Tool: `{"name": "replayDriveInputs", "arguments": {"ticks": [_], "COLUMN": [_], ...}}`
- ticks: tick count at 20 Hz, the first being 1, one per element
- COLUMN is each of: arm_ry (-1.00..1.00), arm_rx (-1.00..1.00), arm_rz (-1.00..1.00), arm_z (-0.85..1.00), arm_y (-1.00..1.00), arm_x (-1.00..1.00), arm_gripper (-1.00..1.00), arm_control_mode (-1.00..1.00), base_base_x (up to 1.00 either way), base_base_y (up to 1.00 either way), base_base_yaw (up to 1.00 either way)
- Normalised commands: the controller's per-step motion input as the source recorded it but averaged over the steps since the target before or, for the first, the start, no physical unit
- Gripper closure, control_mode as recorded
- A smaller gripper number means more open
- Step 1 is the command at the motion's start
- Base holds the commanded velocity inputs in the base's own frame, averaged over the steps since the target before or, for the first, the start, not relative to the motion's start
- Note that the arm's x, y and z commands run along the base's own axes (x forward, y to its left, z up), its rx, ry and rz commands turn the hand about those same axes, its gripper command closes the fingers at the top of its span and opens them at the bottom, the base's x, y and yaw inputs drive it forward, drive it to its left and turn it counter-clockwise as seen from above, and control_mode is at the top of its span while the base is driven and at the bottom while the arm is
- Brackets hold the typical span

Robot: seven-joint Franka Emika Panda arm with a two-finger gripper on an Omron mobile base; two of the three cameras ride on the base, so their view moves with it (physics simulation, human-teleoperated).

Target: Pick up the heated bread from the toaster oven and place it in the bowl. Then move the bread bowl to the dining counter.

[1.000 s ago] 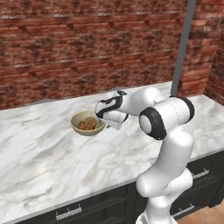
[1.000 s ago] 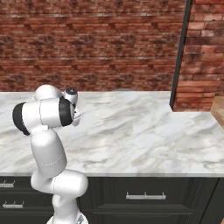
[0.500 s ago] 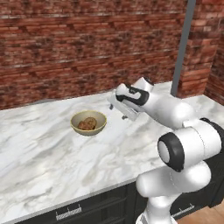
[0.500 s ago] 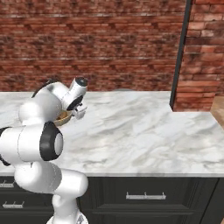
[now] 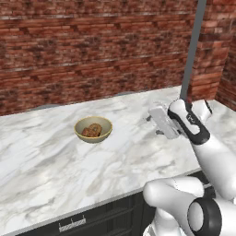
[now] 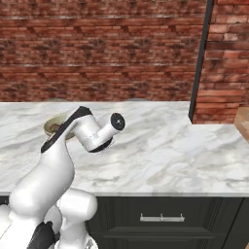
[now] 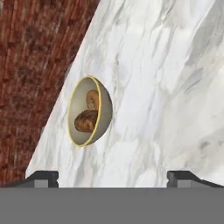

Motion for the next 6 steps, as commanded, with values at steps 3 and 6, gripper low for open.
{"name": "replayDriveInputs", "arguments": {"ticks": [3,6], "arm_ry": [-0.15,-0.22], "arm_rx": [0.00,0.00], "arm_rz": [0.00,0.04], "arm_z": [-0.48,-0.52], "arm_y": [-0.93,-0.82], "arm_x": [-1.00,-1.00], "arm_gripper": [-1.00,-1.00], "arm_control_mode": [-1.00,-1.00], "base_base_x": [0.00,0.00], "base_base_y": [0.00,0.00], "base_base_yaw": [0.00,0.00]}}
